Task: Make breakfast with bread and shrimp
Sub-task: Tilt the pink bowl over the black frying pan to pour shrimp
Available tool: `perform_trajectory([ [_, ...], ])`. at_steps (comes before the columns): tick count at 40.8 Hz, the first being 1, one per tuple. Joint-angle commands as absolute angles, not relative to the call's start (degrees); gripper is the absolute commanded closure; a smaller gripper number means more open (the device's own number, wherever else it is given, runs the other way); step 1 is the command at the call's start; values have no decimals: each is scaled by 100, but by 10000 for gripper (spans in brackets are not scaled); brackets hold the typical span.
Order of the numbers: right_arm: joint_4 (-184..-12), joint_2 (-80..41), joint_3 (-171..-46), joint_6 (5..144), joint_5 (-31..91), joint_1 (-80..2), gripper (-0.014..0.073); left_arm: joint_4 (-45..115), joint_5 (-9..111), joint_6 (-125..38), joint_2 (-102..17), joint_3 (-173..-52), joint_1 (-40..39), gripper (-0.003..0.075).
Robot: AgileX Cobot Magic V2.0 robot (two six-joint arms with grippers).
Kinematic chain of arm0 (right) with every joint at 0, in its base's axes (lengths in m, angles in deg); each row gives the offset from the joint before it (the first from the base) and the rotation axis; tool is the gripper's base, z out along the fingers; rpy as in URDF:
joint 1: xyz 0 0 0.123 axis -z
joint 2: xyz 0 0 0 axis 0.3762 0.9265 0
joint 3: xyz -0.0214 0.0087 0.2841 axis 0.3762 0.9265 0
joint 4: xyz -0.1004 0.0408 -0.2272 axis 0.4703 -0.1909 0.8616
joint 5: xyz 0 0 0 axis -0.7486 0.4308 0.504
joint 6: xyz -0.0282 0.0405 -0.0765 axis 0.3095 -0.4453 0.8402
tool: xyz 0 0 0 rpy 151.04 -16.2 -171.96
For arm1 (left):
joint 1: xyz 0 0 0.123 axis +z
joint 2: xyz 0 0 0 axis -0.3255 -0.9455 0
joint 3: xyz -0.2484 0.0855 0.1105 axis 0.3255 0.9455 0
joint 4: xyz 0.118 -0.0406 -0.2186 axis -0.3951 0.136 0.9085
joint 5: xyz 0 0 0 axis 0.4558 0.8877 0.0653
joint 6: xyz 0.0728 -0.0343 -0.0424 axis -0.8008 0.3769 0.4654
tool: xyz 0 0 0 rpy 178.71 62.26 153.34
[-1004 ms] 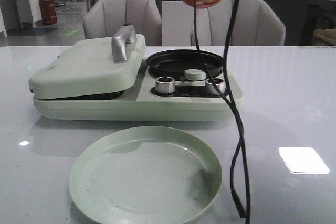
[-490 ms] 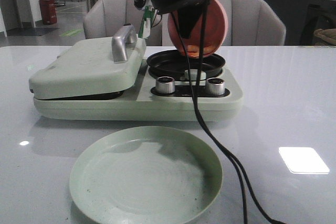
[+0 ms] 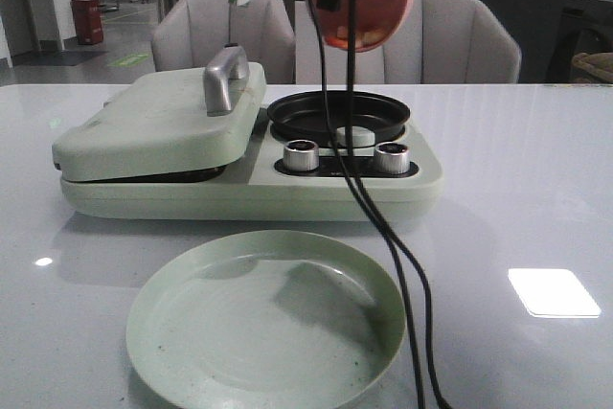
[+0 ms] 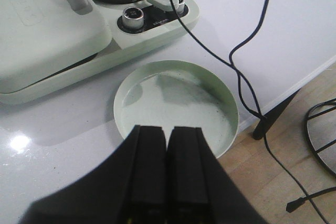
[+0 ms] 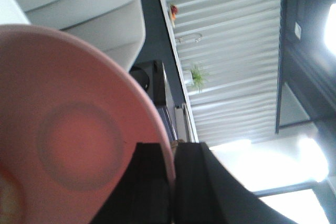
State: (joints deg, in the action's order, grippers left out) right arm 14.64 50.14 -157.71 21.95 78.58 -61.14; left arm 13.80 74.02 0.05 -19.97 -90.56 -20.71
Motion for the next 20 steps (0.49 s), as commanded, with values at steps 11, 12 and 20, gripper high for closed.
perform_trajectory([
  [11,2058,4737,-16327,2602,8123,-6164,548,1393,7008,33,-1995,-9240,-2111,619],
  [12,2058,4737,-16381,2638,8130,-6164,548,1393,7008,33,-1995,-9240,-2111,619],
  [20,2058,4708,-16835,3117,8306,-6164,548,1393,7008,33,-1995,-9240,-2111,619],
])
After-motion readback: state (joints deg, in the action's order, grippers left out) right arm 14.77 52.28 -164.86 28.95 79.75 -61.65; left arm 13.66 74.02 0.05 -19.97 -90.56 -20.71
